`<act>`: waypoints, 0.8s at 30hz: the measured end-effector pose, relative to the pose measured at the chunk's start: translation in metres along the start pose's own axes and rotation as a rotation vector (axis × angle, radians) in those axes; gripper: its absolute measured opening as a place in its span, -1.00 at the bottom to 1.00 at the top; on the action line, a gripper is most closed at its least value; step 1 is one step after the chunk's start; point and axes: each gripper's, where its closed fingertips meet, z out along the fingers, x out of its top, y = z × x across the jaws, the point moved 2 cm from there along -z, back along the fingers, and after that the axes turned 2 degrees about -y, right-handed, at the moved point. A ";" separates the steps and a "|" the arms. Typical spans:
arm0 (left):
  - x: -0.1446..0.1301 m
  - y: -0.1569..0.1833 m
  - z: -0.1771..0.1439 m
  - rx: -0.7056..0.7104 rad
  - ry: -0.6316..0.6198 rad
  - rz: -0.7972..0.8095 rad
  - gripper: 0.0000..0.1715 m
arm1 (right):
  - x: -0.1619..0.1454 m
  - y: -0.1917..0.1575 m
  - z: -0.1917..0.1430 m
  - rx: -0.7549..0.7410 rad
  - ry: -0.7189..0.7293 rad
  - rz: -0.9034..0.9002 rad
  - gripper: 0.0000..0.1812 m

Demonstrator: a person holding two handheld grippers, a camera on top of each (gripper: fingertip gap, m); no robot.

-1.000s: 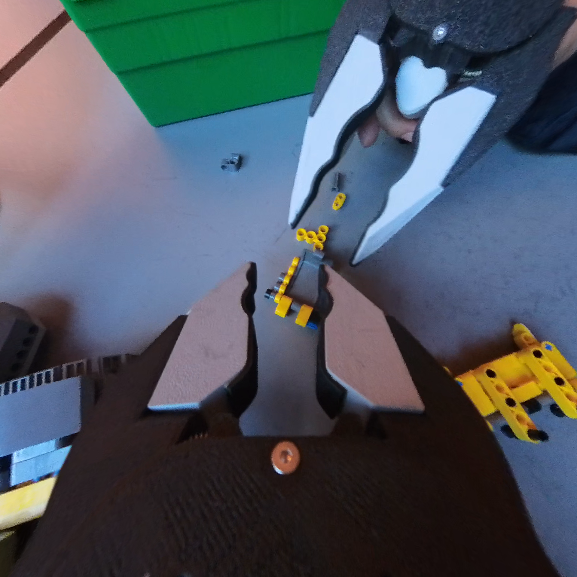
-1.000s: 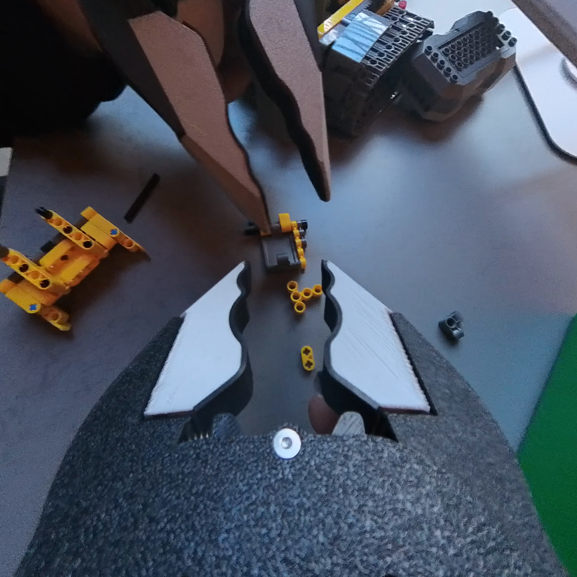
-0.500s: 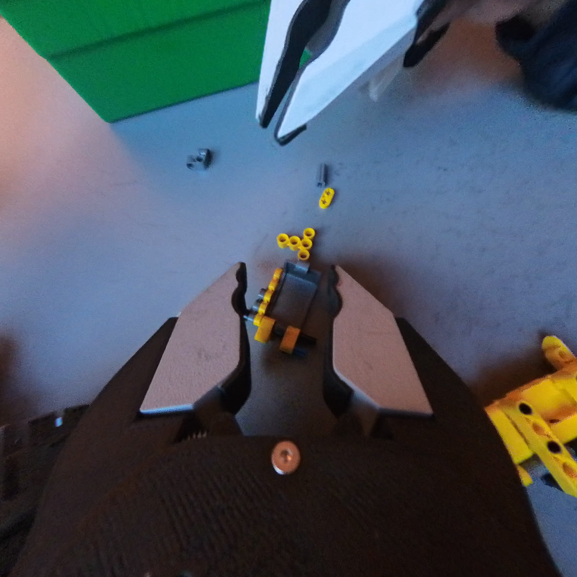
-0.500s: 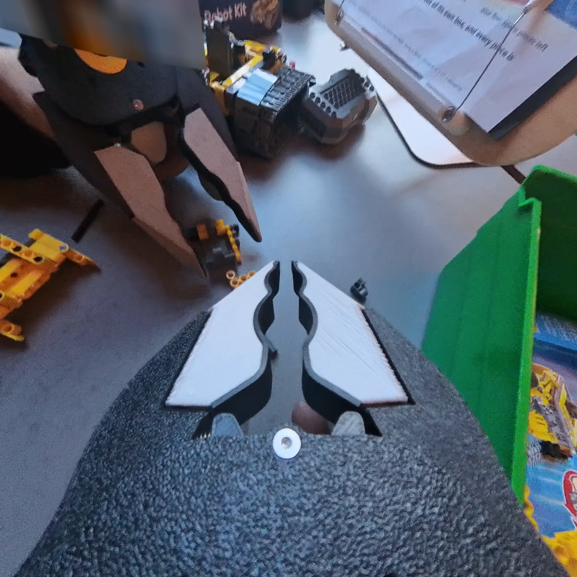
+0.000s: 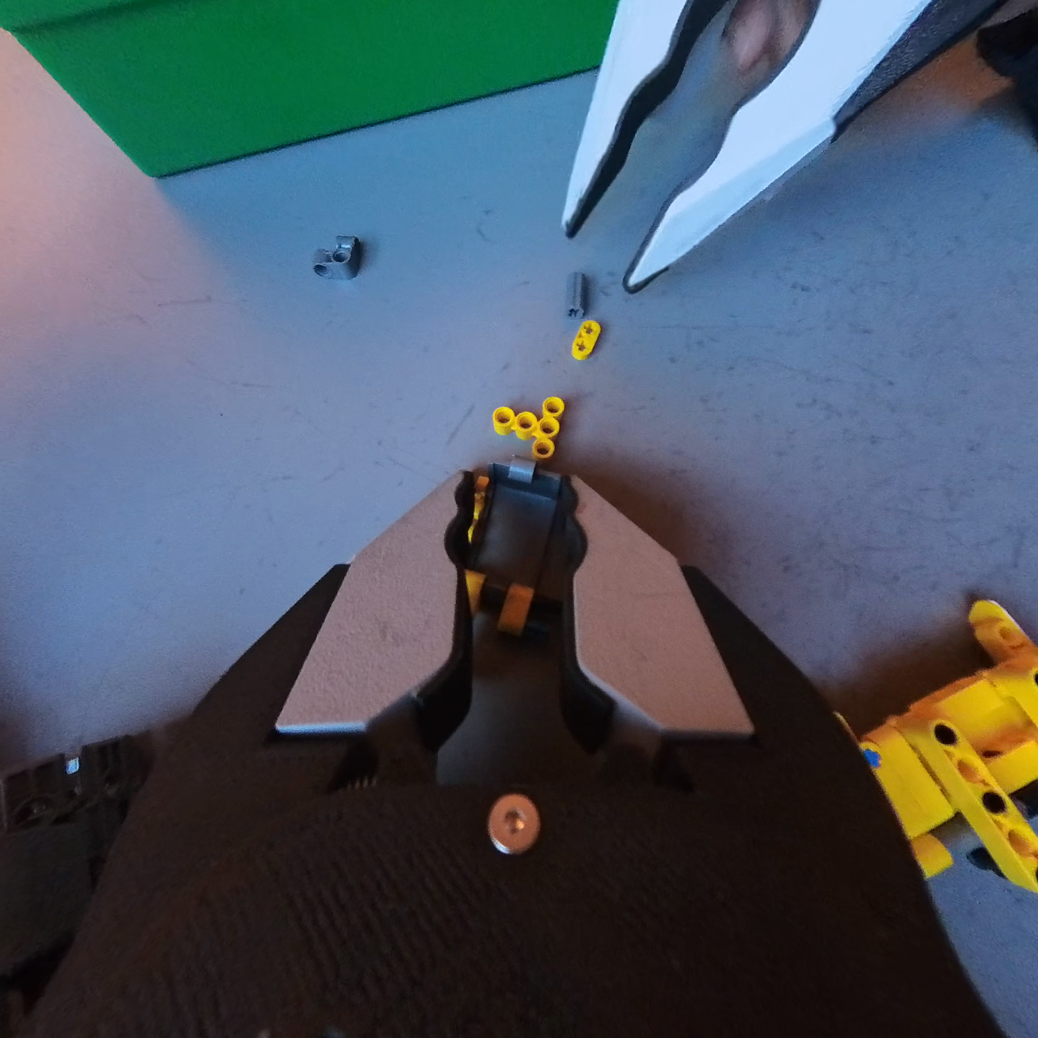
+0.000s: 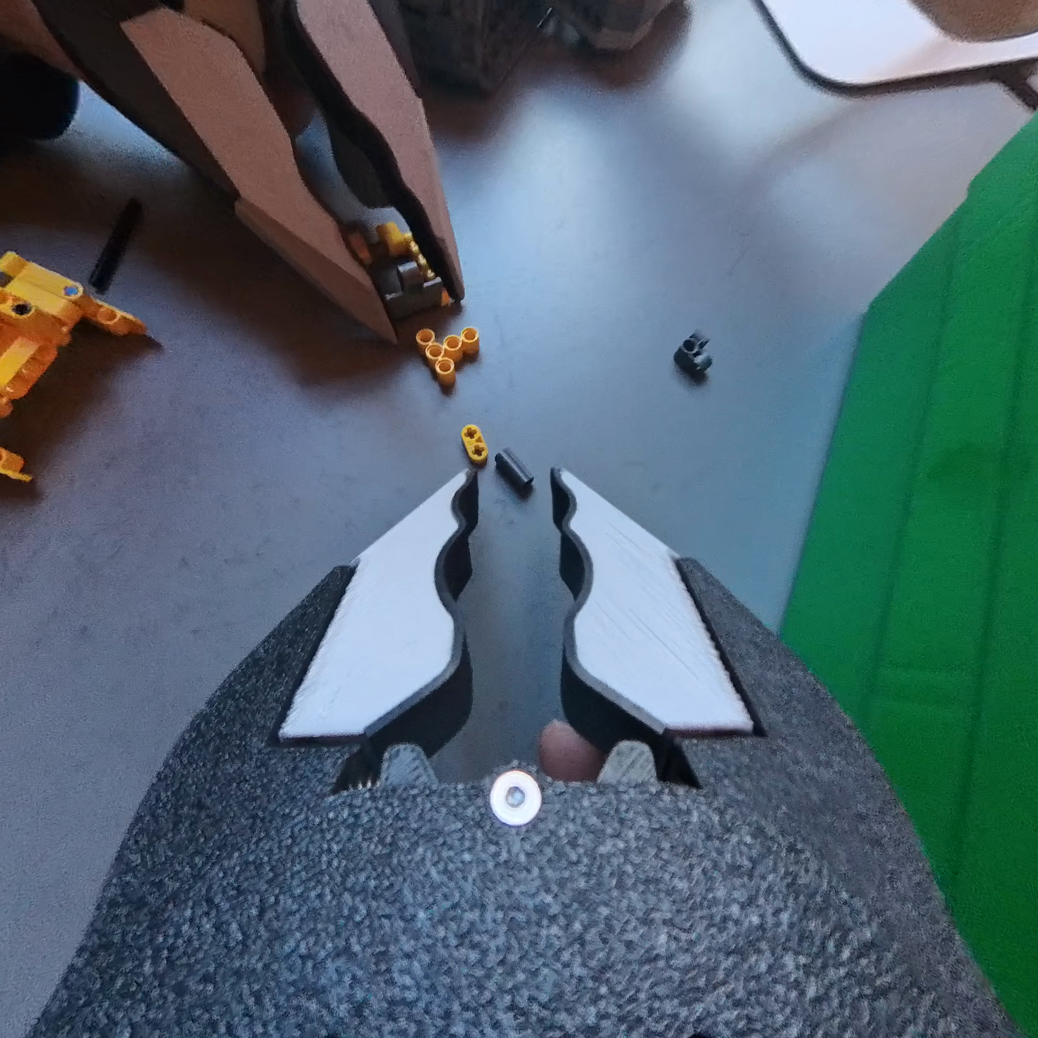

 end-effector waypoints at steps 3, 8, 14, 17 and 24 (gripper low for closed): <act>0.000 0.000 0.000 -0.014 0.003 -0.014 -0.68 | -0.009 0.001 0.006 0.028 -0.078 -0.014 -0.75; 0.000 -0.001 0.000 -0.006 0.001 -0.014 -0.68 | -0.009 -0.007 0.008 0.075 -0.098 -0.021 -1.00; 0.000 -0.001 0.000 0.002 -0.001 -0.006 -0.68 | -0.002 -0.018 0.009 0.102 -0.096 0.036 -0.78; 0.000 -0.001 0.000 0.001 -0.001 -0.007 -0.68 | 0.001 -0.012 0.013 0.063 -0.104 0.058 -0.81; 0.000 -0.001 0.000 -0.005 0.000 -0.014 -0.68 | 0.006 -0.011 0.019 0.033 -0.095 0.040 -0.96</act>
